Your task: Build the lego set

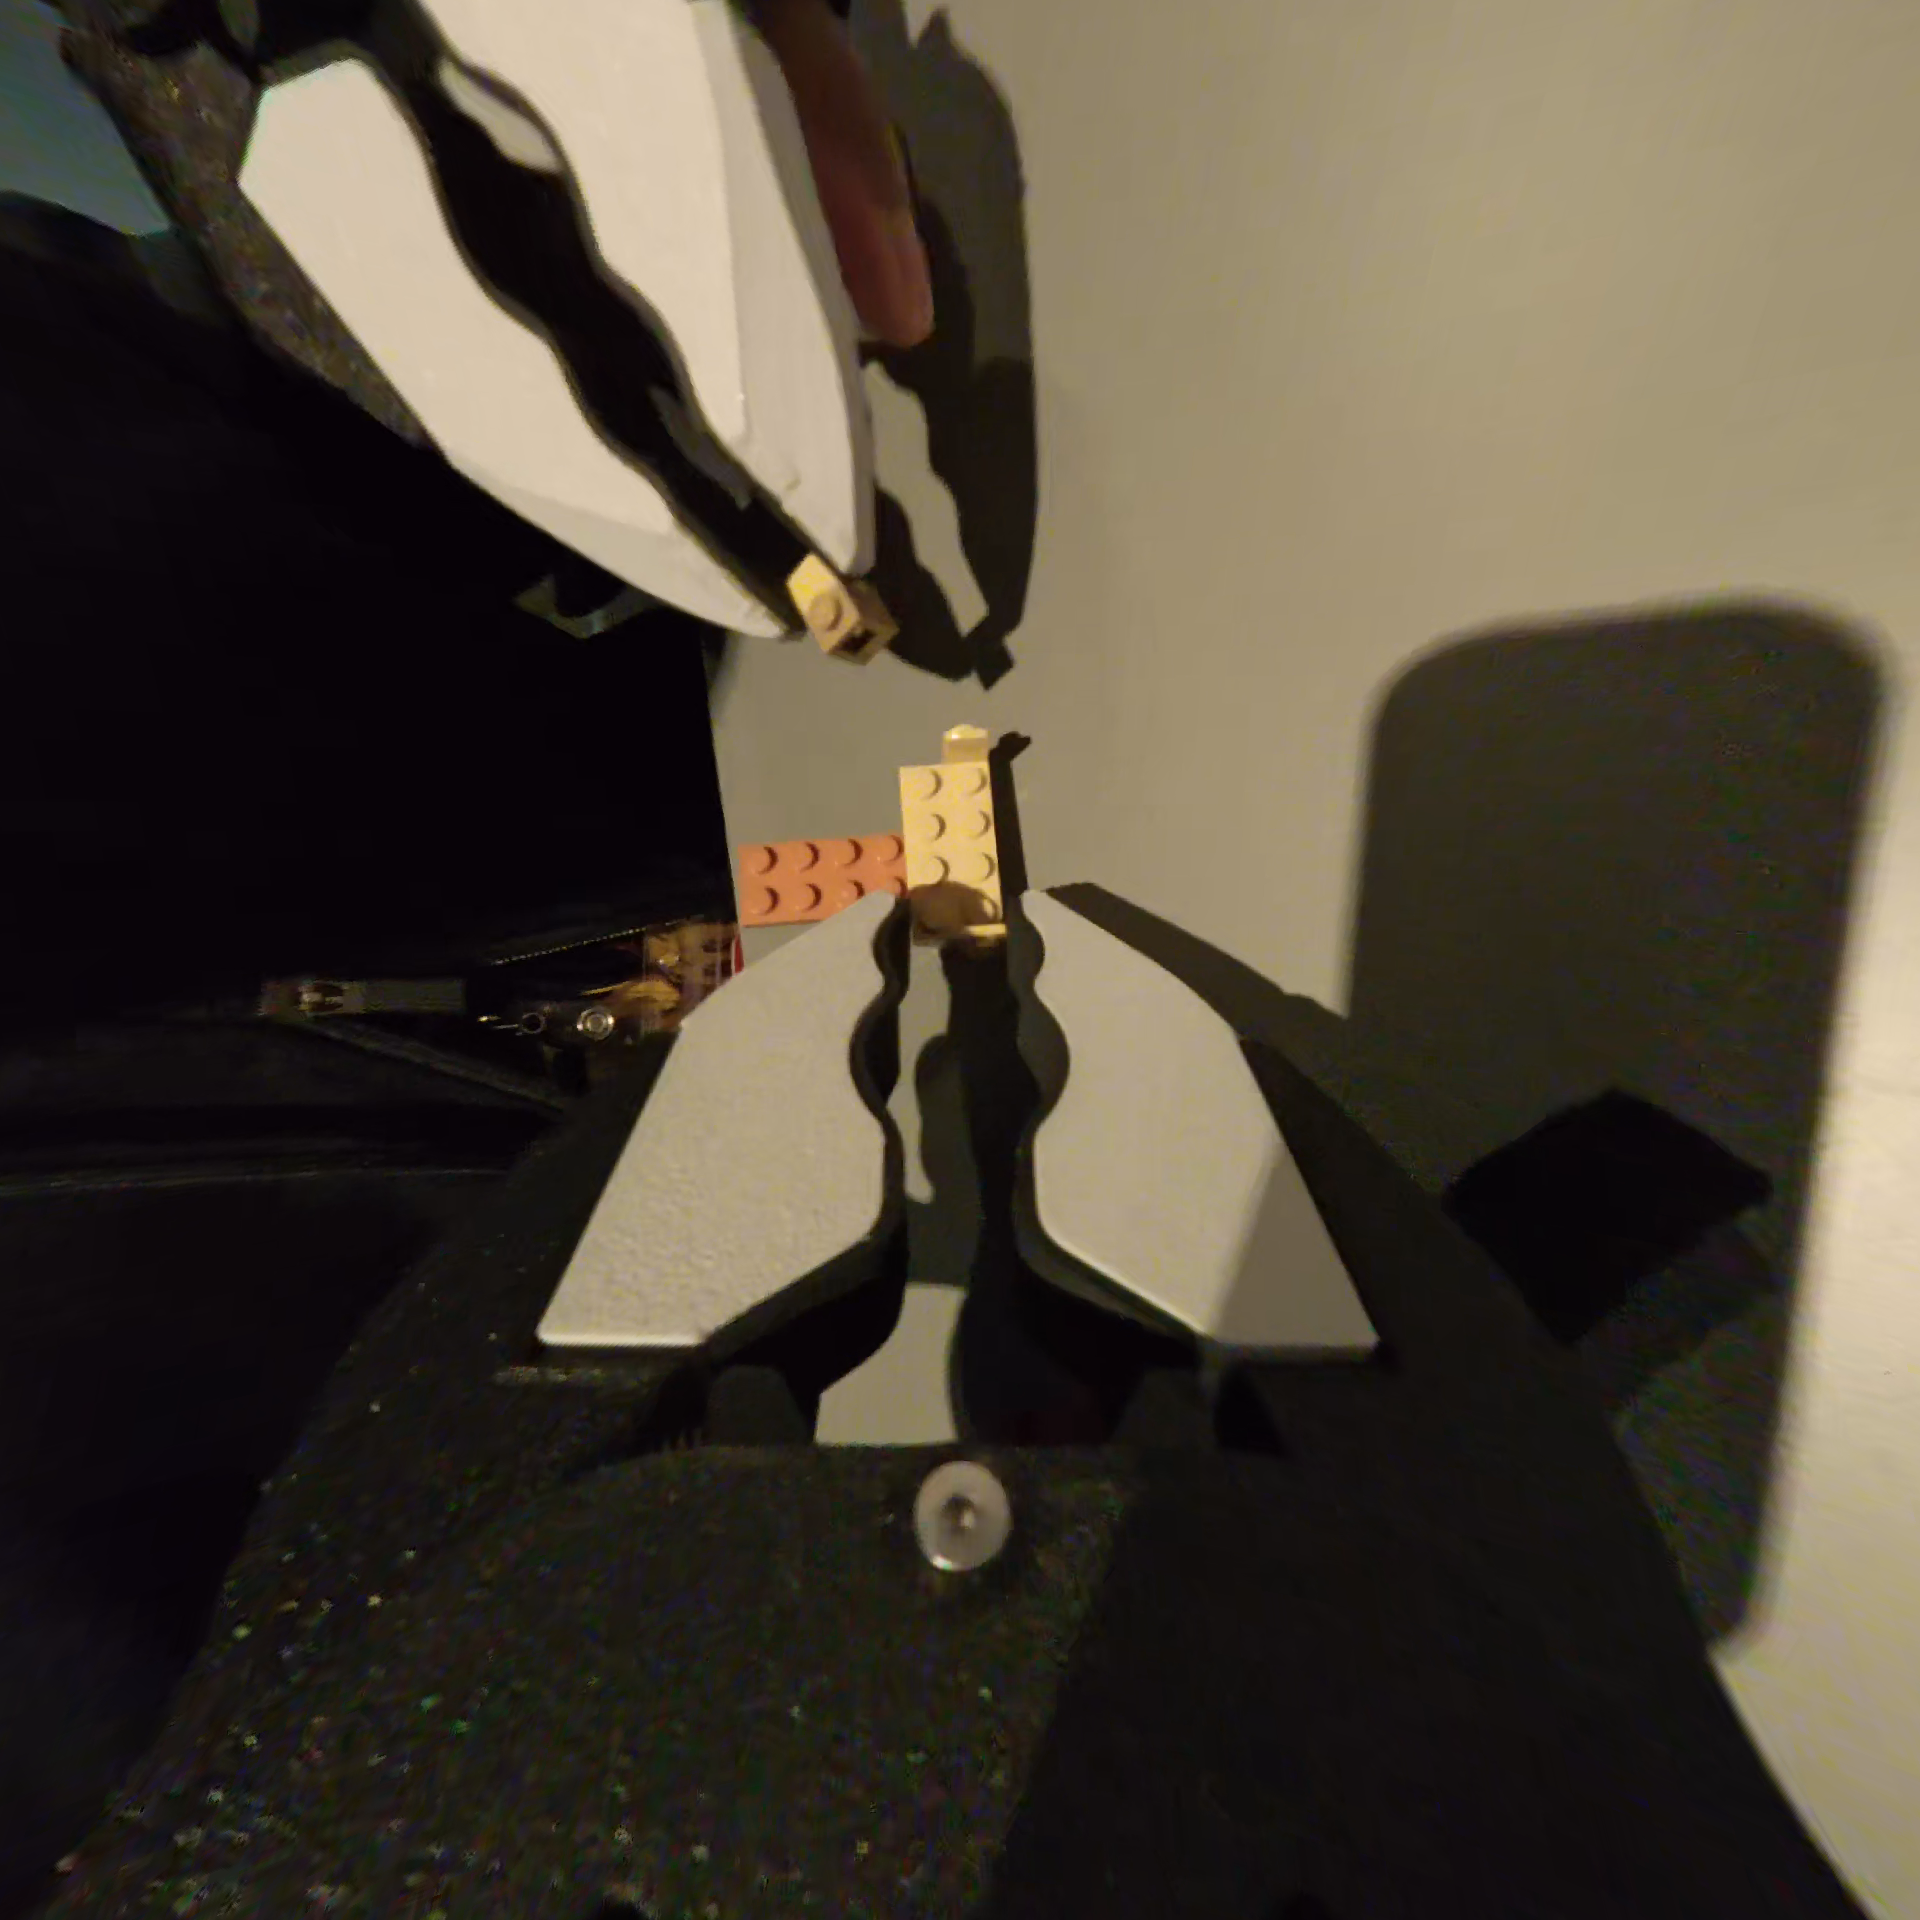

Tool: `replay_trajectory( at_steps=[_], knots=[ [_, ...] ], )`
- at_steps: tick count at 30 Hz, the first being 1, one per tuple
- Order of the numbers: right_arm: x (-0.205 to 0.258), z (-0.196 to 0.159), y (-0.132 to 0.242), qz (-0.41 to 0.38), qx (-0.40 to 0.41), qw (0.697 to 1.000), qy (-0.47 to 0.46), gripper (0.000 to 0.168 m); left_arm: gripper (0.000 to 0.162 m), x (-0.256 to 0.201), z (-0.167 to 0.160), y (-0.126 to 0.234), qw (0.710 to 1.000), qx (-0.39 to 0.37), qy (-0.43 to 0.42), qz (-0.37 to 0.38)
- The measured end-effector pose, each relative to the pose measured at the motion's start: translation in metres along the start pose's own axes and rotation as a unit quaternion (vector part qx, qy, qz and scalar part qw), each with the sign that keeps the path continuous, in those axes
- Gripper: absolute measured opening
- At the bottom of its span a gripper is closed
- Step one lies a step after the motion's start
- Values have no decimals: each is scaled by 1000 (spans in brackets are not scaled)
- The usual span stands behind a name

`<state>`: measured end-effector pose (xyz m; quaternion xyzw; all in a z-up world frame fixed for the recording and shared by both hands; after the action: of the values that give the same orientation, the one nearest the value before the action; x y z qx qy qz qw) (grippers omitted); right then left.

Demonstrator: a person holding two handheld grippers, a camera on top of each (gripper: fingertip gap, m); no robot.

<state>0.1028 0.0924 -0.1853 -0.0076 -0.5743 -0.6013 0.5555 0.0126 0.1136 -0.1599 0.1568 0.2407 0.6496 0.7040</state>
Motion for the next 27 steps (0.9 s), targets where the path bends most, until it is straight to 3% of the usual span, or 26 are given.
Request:
replay_trajectory(
  at_steps=[13,19,24,27],
  knots=[
    [-15,9,9,-66,57,996,-11,18,7,5,1,6,999,-10,-2,-49],
    [-11,8,18,-166,47,983,68,43,7,6,2,9,998,-24,5,-57],
    [3,3,33,-342,23,910,234,34,7,7,2,9,998,-24,6,-53],
    [20,-3,29,-382,19,866,321,23,7,8,2,9,998,-25,9,-52]
  ],
)
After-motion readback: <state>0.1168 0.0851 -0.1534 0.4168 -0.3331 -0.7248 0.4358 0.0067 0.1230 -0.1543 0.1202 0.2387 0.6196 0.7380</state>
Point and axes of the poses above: each gripper's, where its closed fingertips meet, y back along the fingers, z out of its top, x = y × z across the jaws, the point moved 4 cm from there along y, back along the fingers, and after that the axes turned 6 degrees about x, right-handed, at the moved point
